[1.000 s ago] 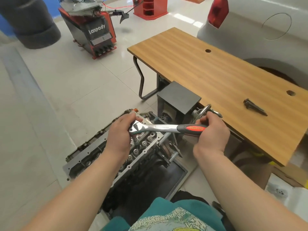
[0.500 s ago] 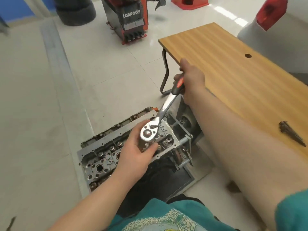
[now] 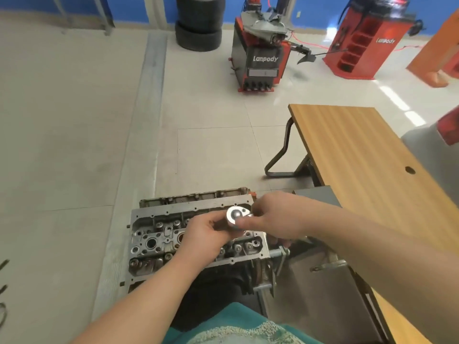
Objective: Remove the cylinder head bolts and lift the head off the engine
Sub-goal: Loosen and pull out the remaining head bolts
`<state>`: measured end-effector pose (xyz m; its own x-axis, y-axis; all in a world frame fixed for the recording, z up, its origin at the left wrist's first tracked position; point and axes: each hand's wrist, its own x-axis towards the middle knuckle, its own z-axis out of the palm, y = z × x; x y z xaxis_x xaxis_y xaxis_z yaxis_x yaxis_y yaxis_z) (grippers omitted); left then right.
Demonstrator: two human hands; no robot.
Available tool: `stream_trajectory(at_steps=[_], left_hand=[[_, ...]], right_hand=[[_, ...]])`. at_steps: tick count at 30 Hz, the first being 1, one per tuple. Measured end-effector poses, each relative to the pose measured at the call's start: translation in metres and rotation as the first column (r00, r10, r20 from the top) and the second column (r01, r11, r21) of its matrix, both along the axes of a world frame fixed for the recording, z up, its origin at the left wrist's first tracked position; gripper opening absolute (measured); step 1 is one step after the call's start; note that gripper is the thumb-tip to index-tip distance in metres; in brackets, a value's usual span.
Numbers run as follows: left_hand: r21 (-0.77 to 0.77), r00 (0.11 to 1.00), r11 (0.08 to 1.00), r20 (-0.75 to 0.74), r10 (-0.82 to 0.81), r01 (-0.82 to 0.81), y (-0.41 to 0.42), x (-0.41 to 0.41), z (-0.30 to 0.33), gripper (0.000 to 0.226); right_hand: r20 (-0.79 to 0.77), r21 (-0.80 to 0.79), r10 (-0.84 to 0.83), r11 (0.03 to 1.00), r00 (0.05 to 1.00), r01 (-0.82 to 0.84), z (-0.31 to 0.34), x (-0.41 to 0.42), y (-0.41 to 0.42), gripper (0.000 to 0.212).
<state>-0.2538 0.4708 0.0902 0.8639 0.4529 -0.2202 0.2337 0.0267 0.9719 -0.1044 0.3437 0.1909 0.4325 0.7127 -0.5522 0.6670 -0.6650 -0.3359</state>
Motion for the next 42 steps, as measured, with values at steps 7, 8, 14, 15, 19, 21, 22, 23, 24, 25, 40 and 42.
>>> stream_trajectory(at_steps=[7, 8, 14, 15, 19, 21, 22, 23, 24, 25, 40, 42], left_hand=[[0.088, 0.985, 0.981, 0.011, 0.17, -0.17, -0.021, -0.005, -0.006, 0.057], [0.094, 0.987, 0.982, 0.01, 0.162, -0.162, -0.023, -0.006, -0.006, 0.057], [0.094, 0.999, 0.995, -0.046, -0.021, 0.025, -0.021, -0.013, 0.005, 0.039], [0.124, 0.997, 0.992, -0.069, -0.02, 0.028, -0.021, -0.012, 0.004, 0.034], [0.194, 0.993, 0.979, -0.084, 0.078, -0.061, -0.027, -0.009, 0.001, 0.031], [0.224, 0.99, 0.971, -0.096, 0.107, -0.083, -0.031, -0.009, 0.001, 0.035], [0.232, 0.988, 0.968, -0.1, 0.121, -0.095, -0.034, -0.01, 0.001, 0.037], [0.234, 0.987, 0.966, -0.091, 0.132, -0.108, -0.037, -0.011, 0.0, 0.04], [0.232, 0.987, 0.965, -0.074, 0.145, -0.124, -0.04, -0.011, -0.002, 0.043], [0.221, 0.985, 0.964, -0.057, 0.163, -0.147, -0.042, -0.011, -0.003, 0.045], [0.248, 0.992, 0.963, -0.036, 0.118, -0.105, -0.051, -0.018, -0.002, 0.036], [0.231, 0.992, 0.966, -0.03, 0.124, -0.114, -0.051, -0.02, -0.002, 0.034]], right_hand=[[-0.528, 0.047, -0.291, 0.928, 0.798, 0.37, -0.034, -0.026, -0.013, 0.061], [-0.494, 0.056, -0.251, 0.946, 0.832, 0.318, -0.034, -0.021, -0.011, 0.062], [-0.19, 0.086, 0.223, 0.974, 0.956, -0.21, -0.009, 0.016, 0.005, 0.07], [-0.156, 0.064, 0.275, 0.961, 0.949, -0.268, -0.006, 0.02, 0.009, 0.071], [-0.293, 0.045, 0.178, 0.984, 0.939, -0.173, -0.009, 0.021, 0.016, 0.063], [-0.407, 0.056, 0.059, 0.998, 0.911, -0.039, -0.014, 0.017, 0.012, 0.057], [-0.433, 0.066, 0.022, 0.998, 0.901, 0.008, -0.016, 0.015, 0.01, 0.056], [-0.441, 0.076, 0.0, 0.996, 0.897, 0.037, -0.016, 0.014, 0.007, 0.056], [-0.44, 0.083, -0.007, 0.995, 0.898, 0.049, -0.015, 0.012, 0.004, 0.058], [-0.436, 0.093, -0.004, 0.994, 0.9, 0.049, -0.012, 0.01, 0.002, 0.06], [0.113, 0.124, -0.312, 0.946, 0.943, 0.298, -0.112, 0.148, -0.086, 0.027], [0.187, 0.086, -0.36, 0.933, 0.914, 0.35, -0.155, 0.16, -0.117, 0.034]])
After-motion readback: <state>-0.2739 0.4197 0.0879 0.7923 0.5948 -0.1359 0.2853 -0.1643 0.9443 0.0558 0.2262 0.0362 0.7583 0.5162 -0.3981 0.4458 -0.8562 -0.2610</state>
